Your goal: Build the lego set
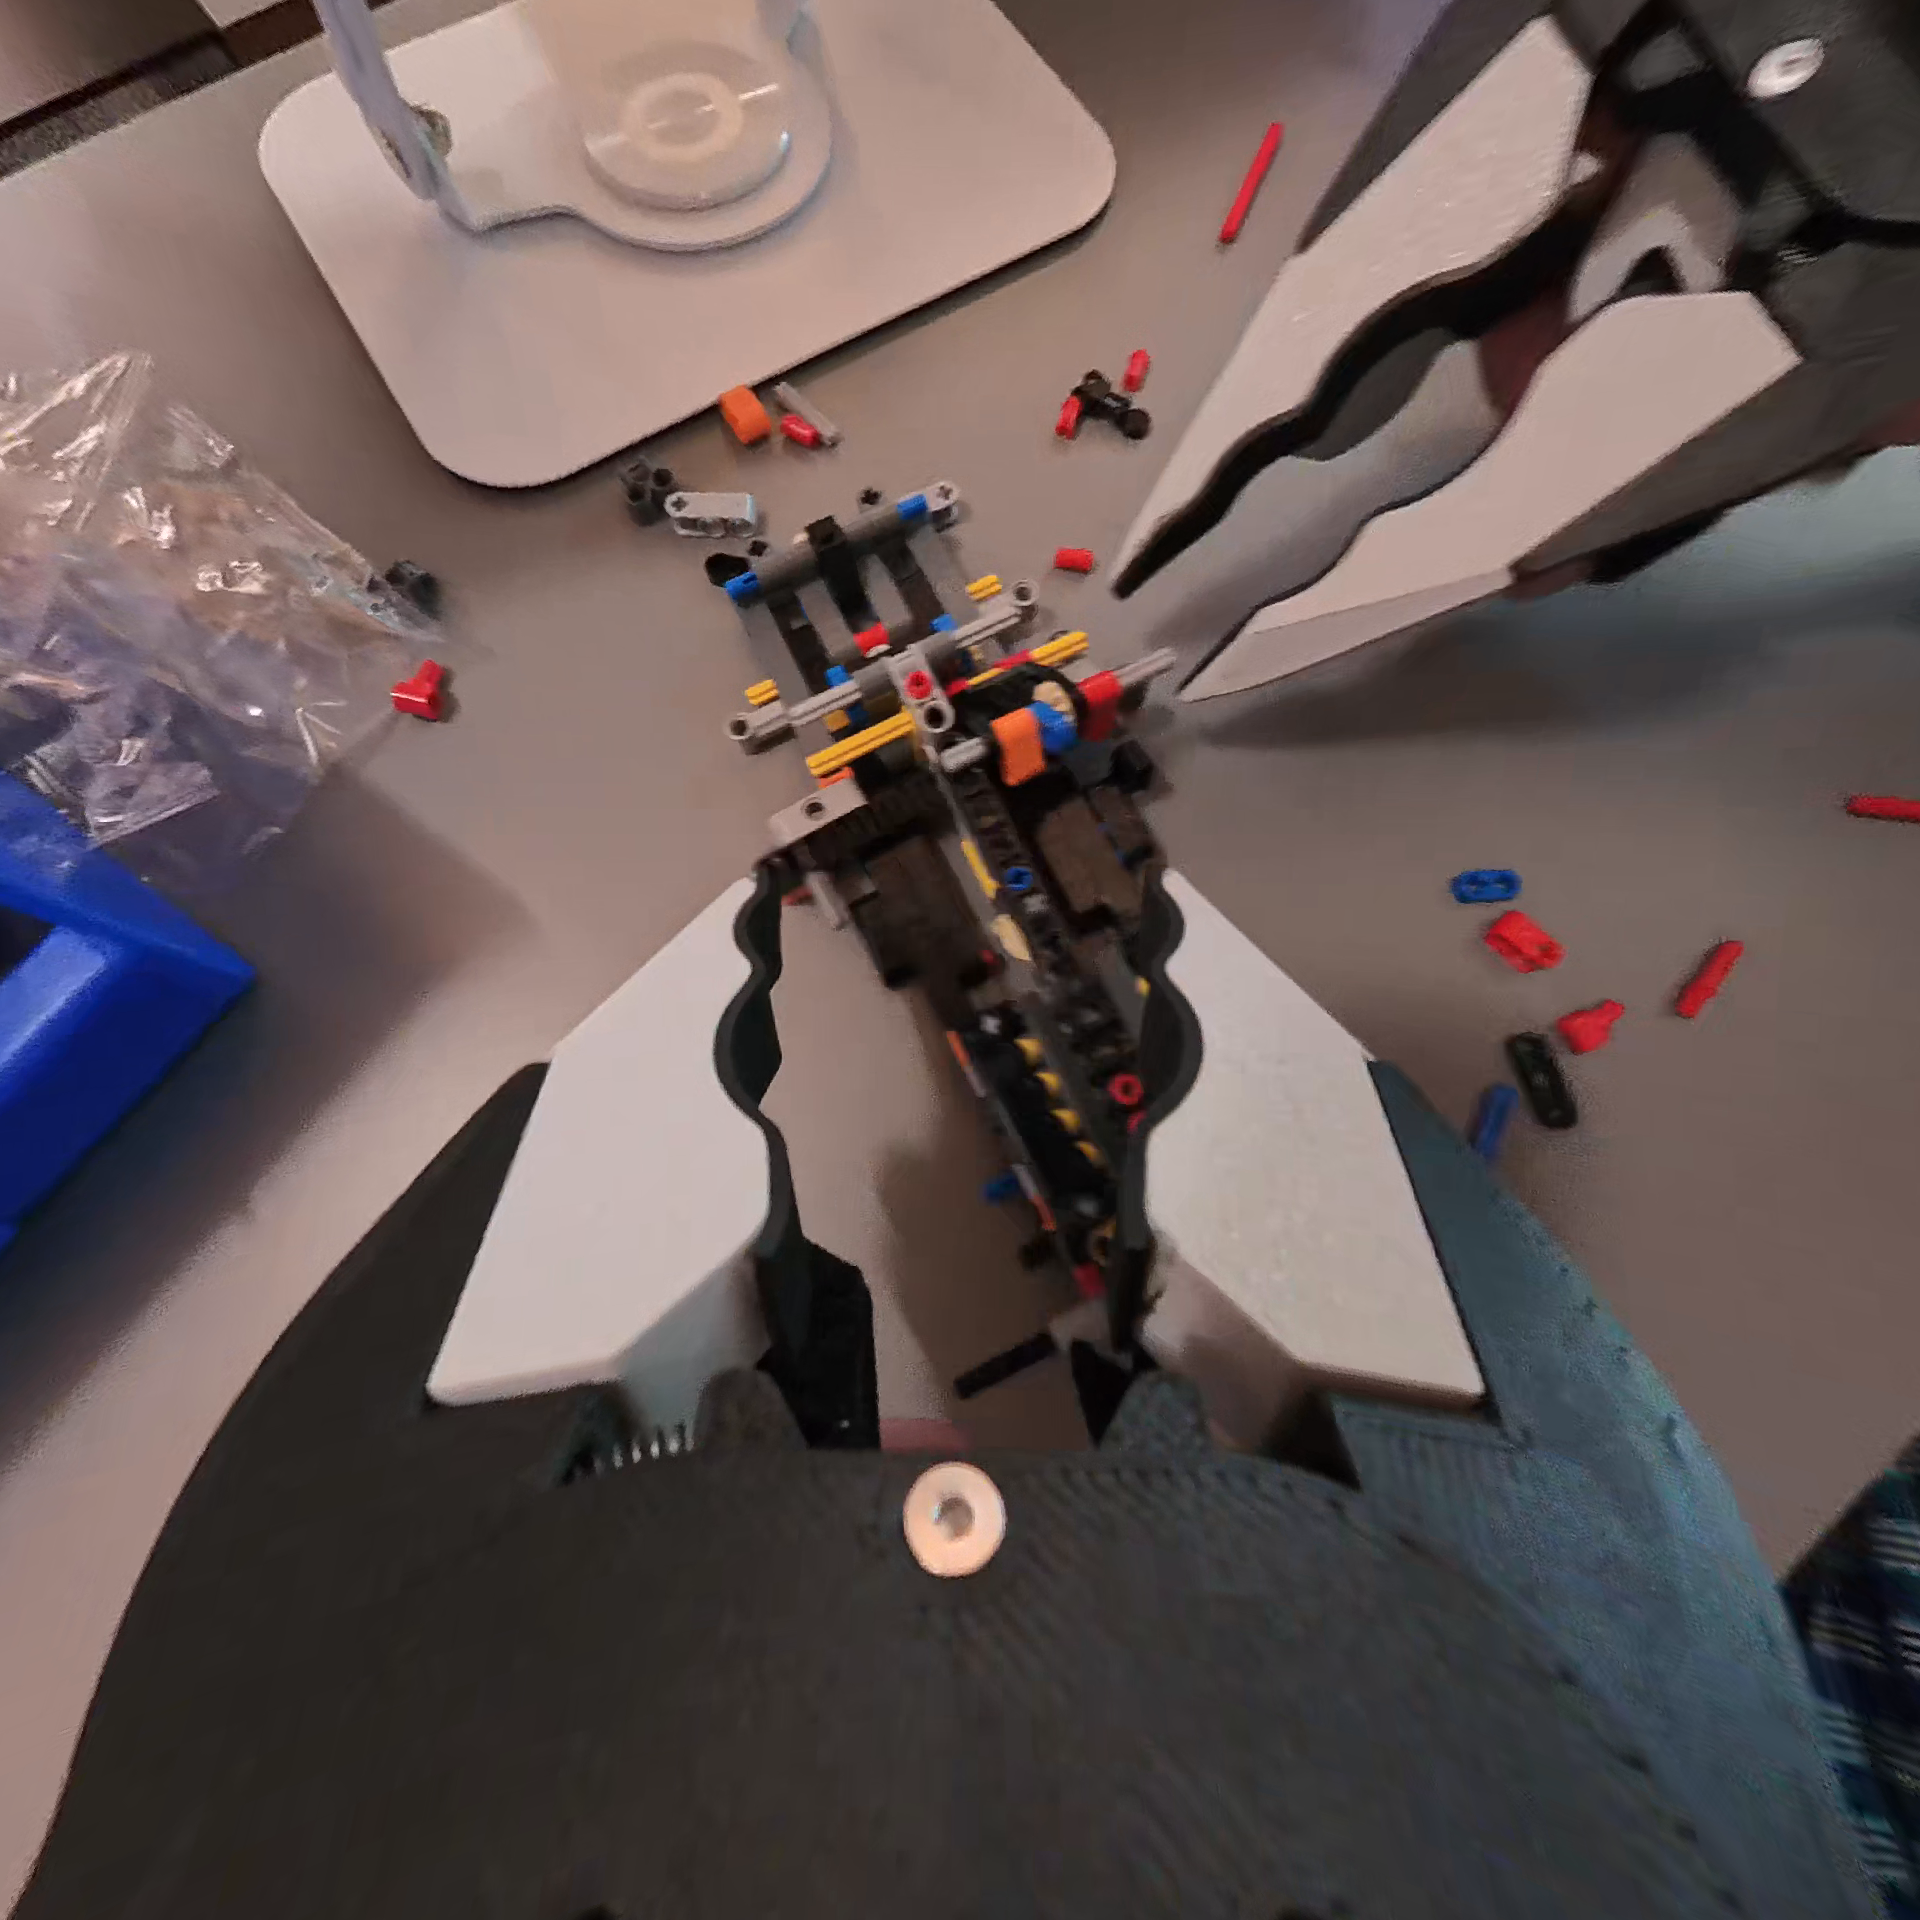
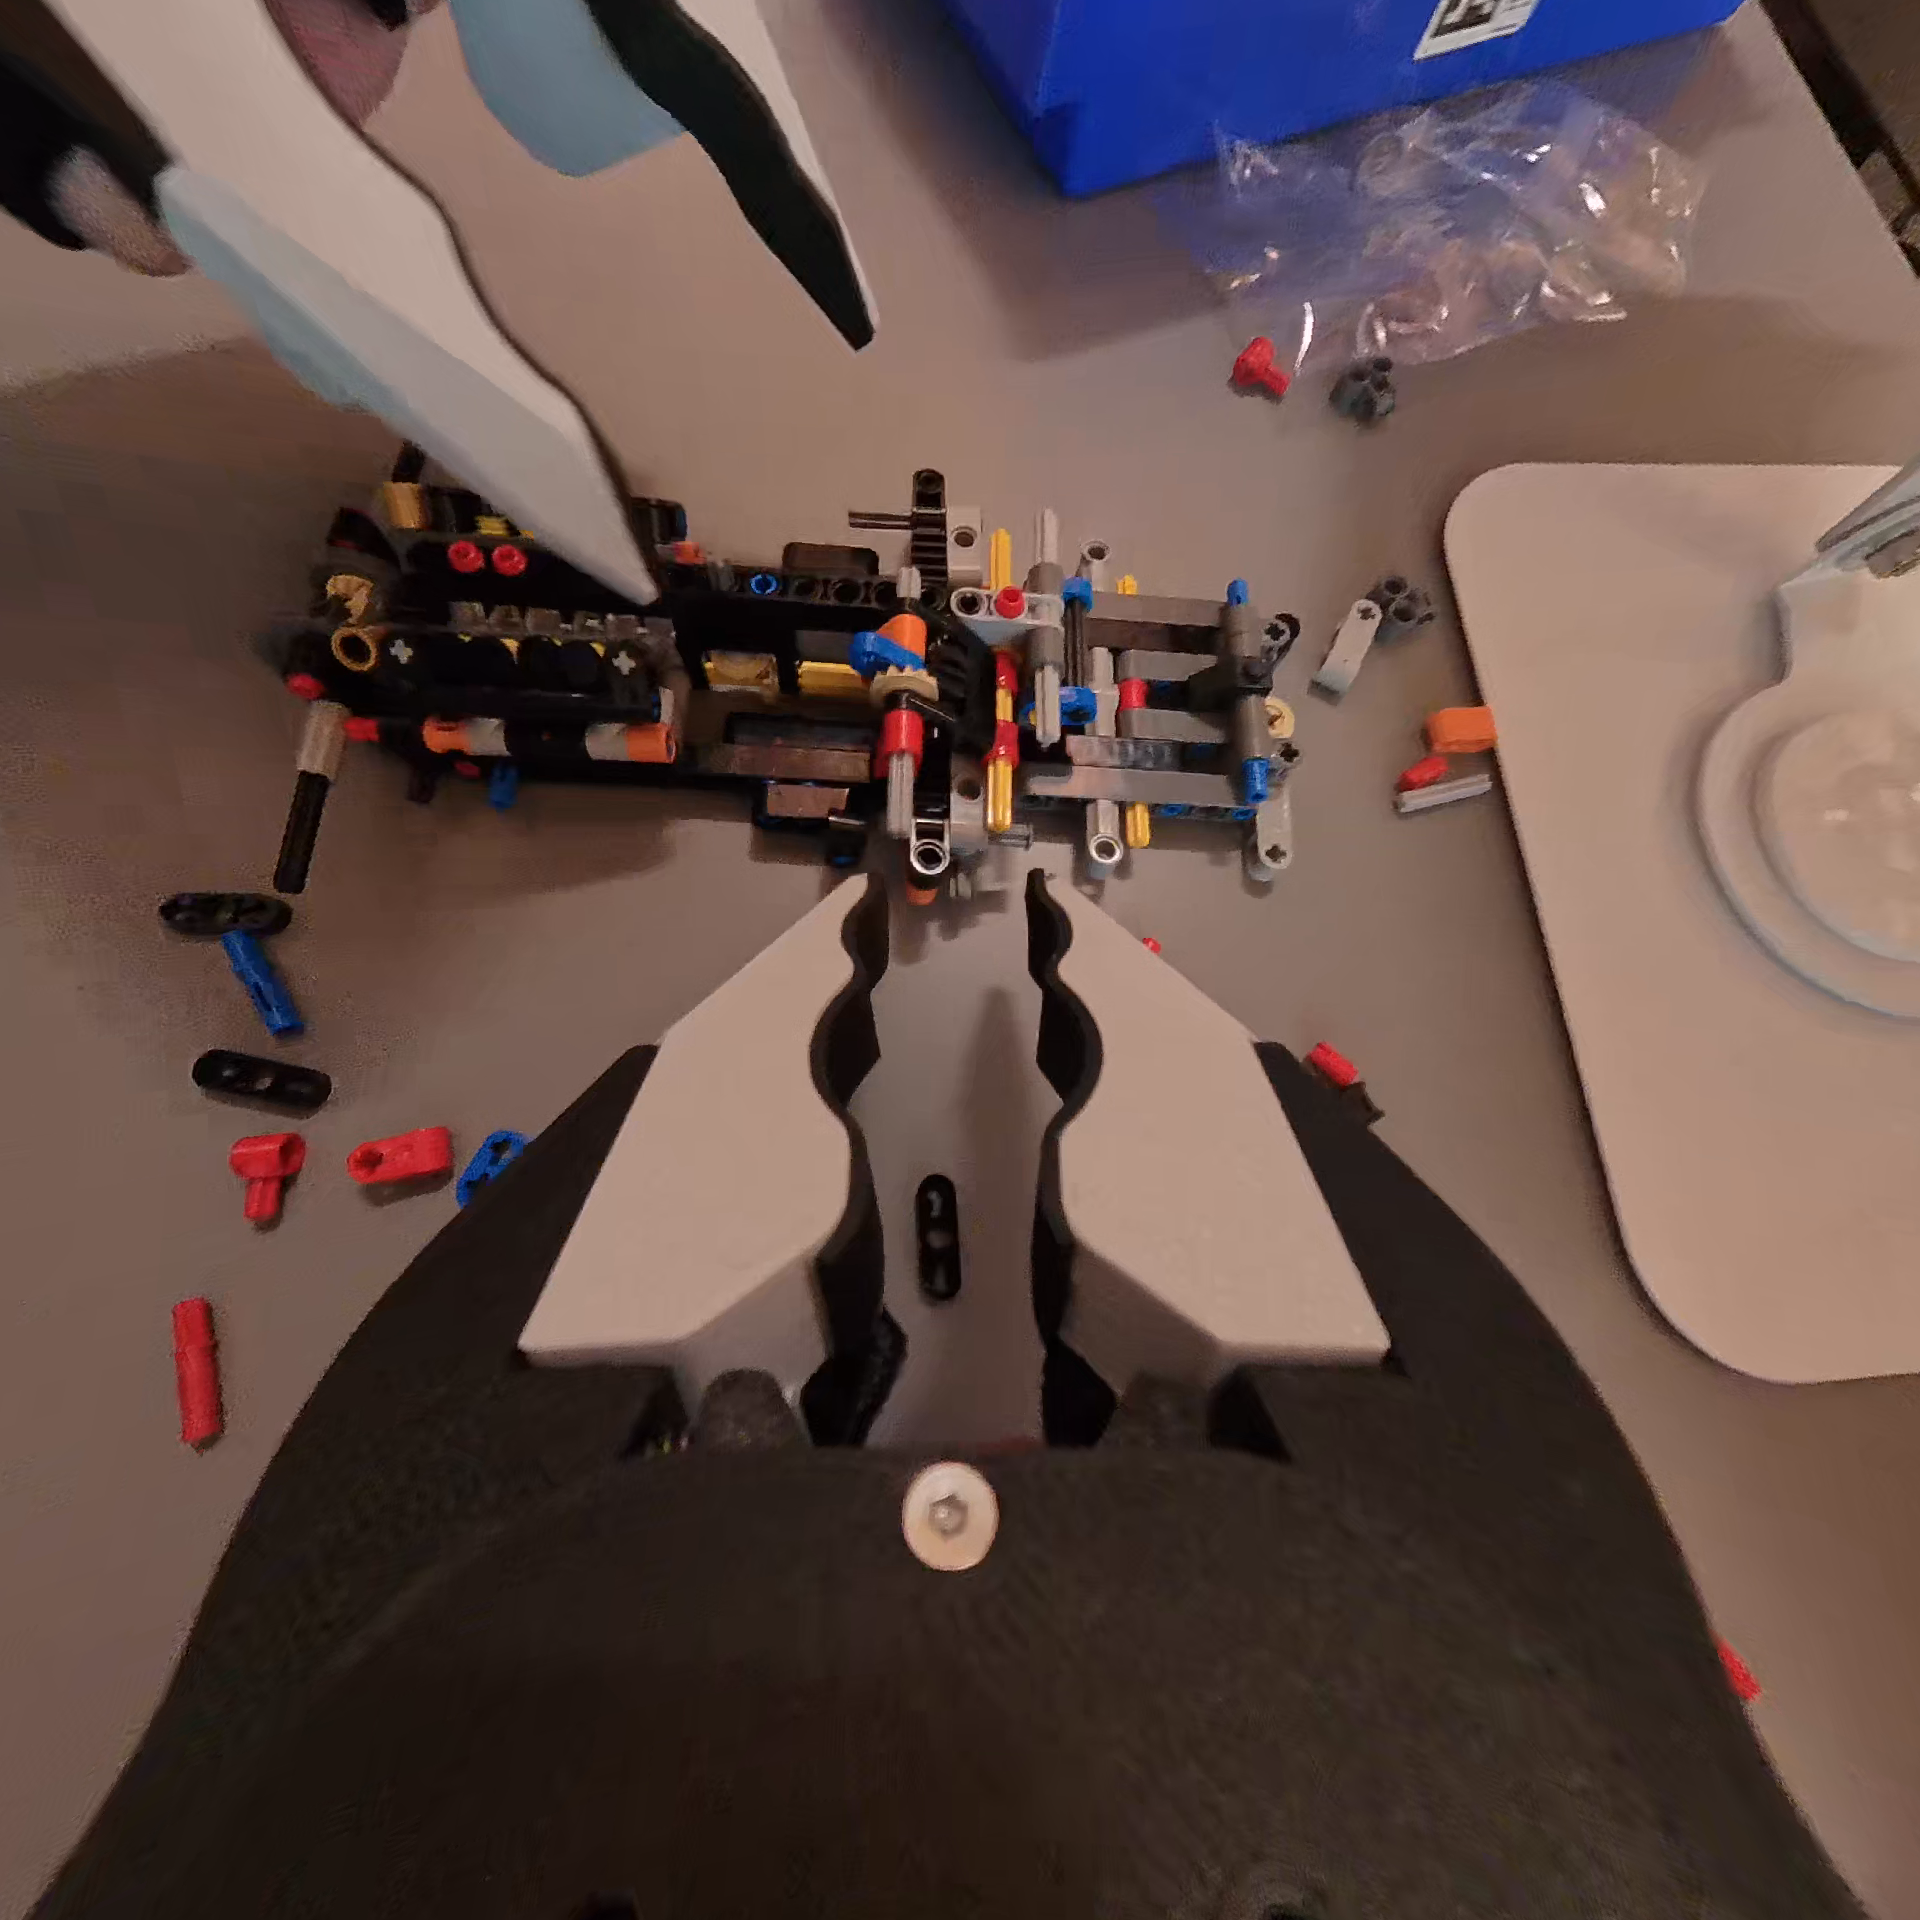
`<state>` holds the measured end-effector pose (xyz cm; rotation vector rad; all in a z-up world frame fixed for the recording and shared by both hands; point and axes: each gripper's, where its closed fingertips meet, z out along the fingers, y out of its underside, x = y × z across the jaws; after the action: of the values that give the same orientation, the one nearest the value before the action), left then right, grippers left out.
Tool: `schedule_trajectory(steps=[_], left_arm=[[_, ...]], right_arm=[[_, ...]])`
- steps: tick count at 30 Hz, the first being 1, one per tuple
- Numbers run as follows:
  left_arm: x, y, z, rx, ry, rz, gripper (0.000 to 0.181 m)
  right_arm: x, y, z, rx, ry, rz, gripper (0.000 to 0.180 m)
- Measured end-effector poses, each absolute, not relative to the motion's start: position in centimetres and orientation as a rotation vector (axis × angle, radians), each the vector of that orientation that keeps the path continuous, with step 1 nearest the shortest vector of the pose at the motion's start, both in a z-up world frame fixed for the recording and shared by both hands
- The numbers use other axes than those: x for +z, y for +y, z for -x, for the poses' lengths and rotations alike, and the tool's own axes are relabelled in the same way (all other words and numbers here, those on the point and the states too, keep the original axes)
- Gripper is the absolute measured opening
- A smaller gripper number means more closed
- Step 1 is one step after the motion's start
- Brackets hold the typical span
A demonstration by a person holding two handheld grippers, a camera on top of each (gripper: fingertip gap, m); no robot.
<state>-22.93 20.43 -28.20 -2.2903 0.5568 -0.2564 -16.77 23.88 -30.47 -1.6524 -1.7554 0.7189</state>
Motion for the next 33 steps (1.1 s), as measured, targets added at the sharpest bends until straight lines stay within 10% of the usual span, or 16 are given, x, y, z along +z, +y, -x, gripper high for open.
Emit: schedule_trajectory(steps=[10,33], left_arm=[[-29.7,17.0,21.3,-0.066,0.532,2.367,0.068],[-30.9,17.5,22.5,-0.074,0.91,2.341,0.057]], right_arm=[[-30.8,21.6,16.8,0.814,-1.854,1.581,0.003],[-31.1,19.9,19.0,0.297,-2.455,0.823,0.021]])
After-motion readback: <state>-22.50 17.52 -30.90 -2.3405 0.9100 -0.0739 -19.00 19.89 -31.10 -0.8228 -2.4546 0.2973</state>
